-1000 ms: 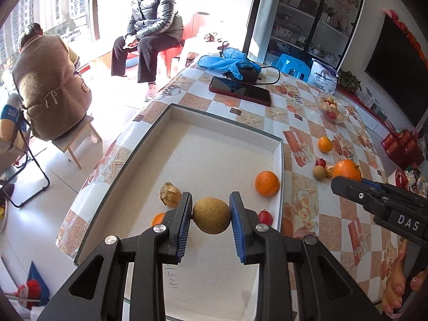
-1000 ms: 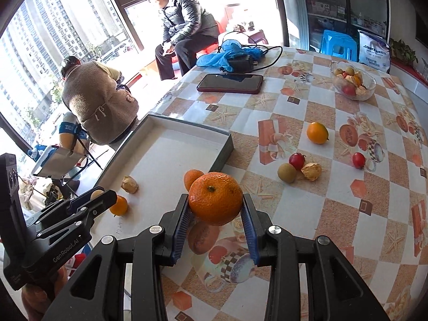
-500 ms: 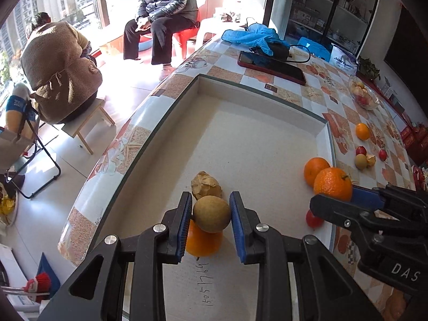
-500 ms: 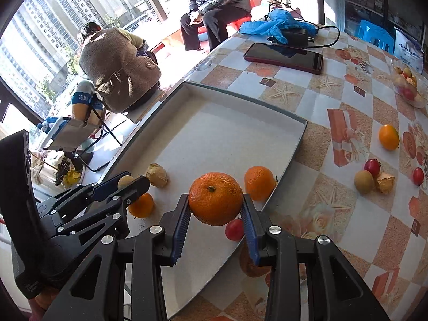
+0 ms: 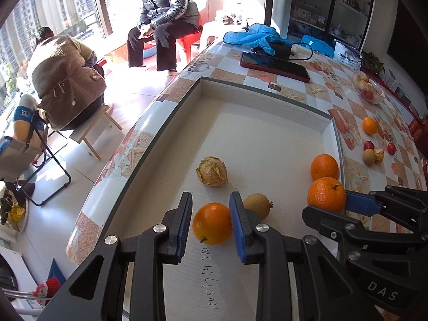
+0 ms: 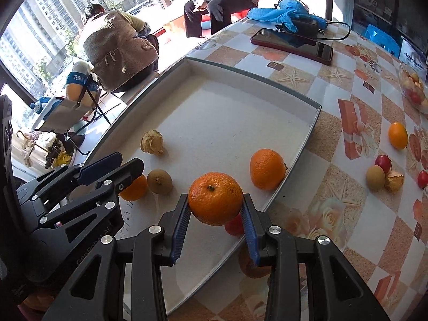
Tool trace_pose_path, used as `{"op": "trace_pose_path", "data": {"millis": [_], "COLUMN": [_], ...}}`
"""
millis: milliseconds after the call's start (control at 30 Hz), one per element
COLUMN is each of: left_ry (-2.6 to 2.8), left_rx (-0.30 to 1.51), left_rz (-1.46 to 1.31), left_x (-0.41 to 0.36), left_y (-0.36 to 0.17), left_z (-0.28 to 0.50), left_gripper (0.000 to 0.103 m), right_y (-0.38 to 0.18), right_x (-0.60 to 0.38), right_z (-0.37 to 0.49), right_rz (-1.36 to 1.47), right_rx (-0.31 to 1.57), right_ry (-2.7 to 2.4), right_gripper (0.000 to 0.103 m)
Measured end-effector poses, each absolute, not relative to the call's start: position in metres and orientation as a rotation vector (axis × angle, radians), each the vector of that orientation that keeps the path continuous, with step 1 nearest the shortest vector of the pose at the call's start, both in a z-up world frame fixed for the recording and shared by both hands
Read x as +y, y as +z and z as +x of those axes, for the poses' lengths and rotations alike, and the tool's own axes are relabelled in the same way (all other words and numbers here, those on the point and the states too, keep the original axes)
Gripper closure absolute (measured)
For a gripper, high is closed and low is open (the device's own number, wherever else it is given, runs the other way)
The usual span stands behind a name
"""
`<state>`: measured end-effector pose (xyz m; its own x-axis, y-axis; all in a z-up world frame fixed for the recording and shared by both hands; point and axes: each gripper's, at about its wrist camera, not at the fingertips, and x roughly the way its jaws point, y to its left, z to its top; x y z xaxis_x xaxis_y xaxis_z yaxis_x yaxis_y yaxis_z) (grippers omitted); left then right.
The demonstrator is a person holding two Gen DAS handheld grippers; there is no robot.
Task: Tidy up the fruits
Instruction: 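Carry both fruits into the white tray and open both grippers, then withdraw both open grippers from the tray back over the table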
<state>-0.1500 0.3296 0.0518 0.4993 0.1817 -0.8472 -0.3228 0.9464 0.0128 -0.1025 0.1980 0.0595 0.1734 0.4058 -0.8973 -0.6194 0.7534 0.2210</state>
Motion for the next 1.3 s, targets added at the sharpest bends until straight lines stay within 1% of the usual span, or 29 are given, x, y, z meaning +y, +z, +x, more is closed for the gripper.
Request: {"op": "trace_pose_path", "data": {"millis": [33,67,100,167,267,333,367,500,533,600,633,667,833,867,900,1033,1133,1300], "left_ry": [0.308,0.313,0.329,0.344,0.353,0.362,0.36,0.362,0.377,0.37,0.36,0.354,0.322,0.31,0.296,0.213,0.124,0.009], "left_rx": [1.005,1.007,1.006,1.003,1.001,0.997,0.996,1.002,1.001,0.994,0.99,0.986,0.949,0.941,0.932,0.915,0.926,0.968], "left_rz": [-0.153,-0.15,-0.145,-0.149,-0.17,-0.174,-0.179,-0.183,-0.176,-0.179,-0.186,-0.189,-0.155,-0.145,-0.135,-0.092,-0.059,0.028], "left_x": [0.329,0.329,0.329,0.332,0.336,0.338,0.338,0.337,0.337,0.337,0.337,0.336,0.321,0.316,0.31,0.276,0.238,0.161], "left_y": [0.051,0.051,0.051,0.051,0.052,0.053,0.053,0.056,0.057,0.062,0.065,0.068,0.091,0.096,0.101,0.111,0.105,0.072], "left_z": [-0.15,-0.15,-0.15,-0.151,-0.153,-0.153,-0.153,-0.152,-0.152,-0.151,-0.151,-0.15,-0.145,-0.143,-0.142,-0.132,-0.124,-0.111], "left_gripper": [0.064,0.054,0.05,0.036,0.027,0.023,0.022,0.022,0.021,0.021,0.021,0.021,0.021,0.021,0.021,0.021,0.02,0.02], "right_y": [0.059,0.06,0.061,0.063,0.064,0.064,0.065,0.07,0.072,0.076,0.079,0.082,0.091,0.092,0.092,0.083,0.063,0.025], "right_x": [0.198,0.198,0.198,0.198,0.195,0.193,0.192,0.187,0.186,0.179,0.175,0.17,0.143,0.136,0.127,0.088,0.049,-0.032], "right_z": [-0.103,-0.103,-0.104,-0.104,-0.102,-0.101,-0.101,-0.102,-0.102,-0.102,-0.101,-0.1,-0.089,-0.086,-0.082,-0.068,-0.059,-0.056], "right_rz": [-0.213,-0.212,-0.213,-0.218,-0.206,-0.2,-0.192,-0.188,-0.193,-0.184,-0.171,-0.159,-0.12,-0.112,-0.105,-0.082,-0.101,-0.102], "right_rx": [1.194,1.192,1.189,1.181,1.187,1.186,1.184,1.165,1.159,1.139,1.129,1.119,1.101,1.098,1.095,1.105,1.135,1.189], "right_ry": [0.736,0.737,0.739,0.734,0.738,0.729,0.73,0.726,0.721,0.709,0.711,0.708,0.659,0.644,0.627,0.53,0.417,0.163], "right_gripper": [0.064,0.062,0.062,0.061,0.061,0.056,0.051,0.05,0.046,0.011,0.006,0.004,0.004,0.002,0.001,0.001,0.001,0.0]}}
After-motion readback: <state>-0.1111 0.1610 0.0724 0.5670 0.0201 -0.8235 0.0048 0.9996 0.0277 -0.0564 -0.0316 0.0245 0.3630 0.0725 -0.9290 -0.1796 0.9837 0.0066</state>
